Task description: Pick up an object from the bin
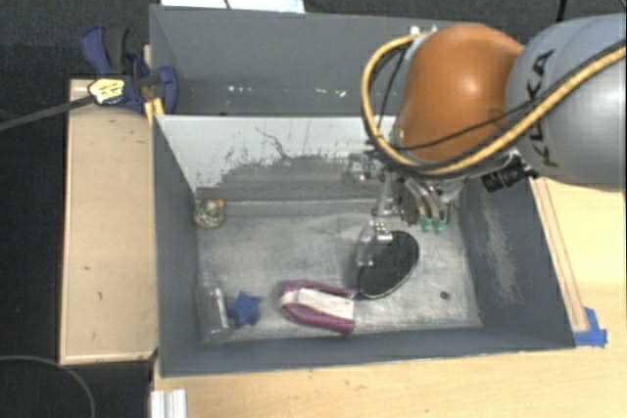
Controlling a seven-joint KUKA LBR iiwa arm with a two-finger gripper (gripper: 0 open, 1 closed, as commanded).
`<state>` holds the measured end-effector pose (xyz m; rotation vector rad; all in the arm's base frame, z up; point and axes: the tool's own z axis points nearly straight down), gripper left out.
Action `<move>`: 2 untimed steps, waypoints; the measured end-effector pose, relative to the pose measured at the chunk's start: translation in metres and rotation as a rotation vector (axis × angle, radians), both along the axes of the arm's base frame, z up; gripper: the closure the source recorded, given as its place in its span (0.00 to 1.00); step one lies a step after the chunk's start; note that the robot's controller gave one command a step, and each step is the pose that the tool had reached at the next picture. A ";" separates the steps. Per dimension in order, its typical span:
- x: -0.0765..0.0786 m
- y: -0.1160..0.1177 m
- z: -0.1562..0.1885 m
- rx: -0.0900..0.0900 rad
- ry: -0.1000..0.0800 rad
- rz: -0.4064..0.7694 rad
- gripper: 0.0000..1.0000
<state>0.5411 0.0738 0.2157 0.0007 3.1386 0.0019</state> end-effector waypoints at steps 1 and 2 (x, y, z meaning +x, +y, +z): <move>-0.024 -0.082 -0.132 -0.003 0.010 -0.033 0.00; -0.021 -0.079 -0.127 0.000 0.002 -0.032 1.00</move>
Offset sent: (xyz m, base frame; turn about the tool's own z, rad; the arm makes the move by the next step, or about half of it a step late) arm -0.0217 -0.0785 -0.1274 0.0279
